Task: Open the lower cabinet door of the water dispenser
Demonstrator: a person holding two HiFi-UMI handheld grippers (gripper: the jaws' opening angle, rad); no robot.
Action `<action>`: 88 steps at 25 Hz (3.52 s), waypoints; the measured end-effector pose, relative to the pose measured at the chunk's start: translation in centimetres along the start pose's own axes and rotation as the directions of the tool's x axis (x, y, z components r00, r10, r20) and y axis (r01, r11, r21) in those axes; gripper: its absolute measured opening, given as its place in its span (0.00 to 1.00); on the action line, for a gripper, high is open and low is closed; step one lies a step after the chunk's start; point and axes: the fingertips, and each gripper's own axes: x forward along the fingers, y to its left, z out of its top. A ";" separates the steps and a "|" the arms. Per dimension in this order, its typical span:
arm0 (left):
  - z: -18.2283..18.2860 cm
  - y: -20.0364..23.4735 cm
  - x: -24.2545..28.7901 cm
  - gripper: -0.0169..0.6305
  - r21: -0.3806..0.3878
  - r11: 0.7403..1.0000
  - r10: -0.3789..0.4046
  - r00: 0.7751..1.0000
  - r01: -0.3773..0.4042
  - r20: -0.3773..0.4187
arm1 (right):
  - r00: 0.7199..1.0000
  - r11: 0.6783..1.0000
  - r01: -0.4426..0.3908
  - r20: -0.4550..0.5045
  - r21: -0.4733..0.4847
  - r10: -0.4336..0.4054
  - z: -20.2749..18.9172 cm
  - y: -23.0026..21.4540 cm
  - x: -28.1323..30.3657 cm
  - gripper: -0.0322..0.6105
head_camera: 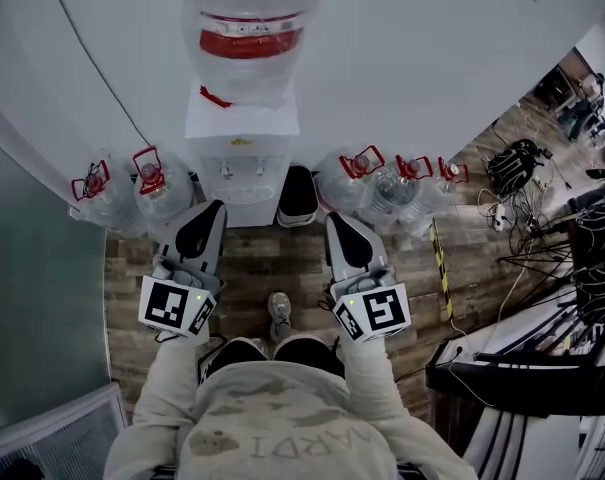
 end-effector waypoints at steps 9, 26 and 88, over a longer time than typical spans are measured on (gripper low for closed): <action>-0.1 2.7 3.7 0.03 0.009 0.997 0.073 0.997 -0.073 0.004 | 0.997 0.997 -0.080 -0.007 -0.013 0.080 -0.1 -2.8 5.7 0.06; -6.3 7.1 7.6 0.03 -0.015 0.979 0.199 0.973 -0.202 -0.115 | 0.978 0.983 -0.165 -0.117 0.082 0.174 -7.3 -6.7 13.6 0.06; -28.4 2.0 2.2 0.03 -0.013 0.982 0.180 0.961 -0.187 -0.211 | 0.902 0.958 -0.142 -0.367 0.249 0.229 -40.4 -7.3 12.0 0.06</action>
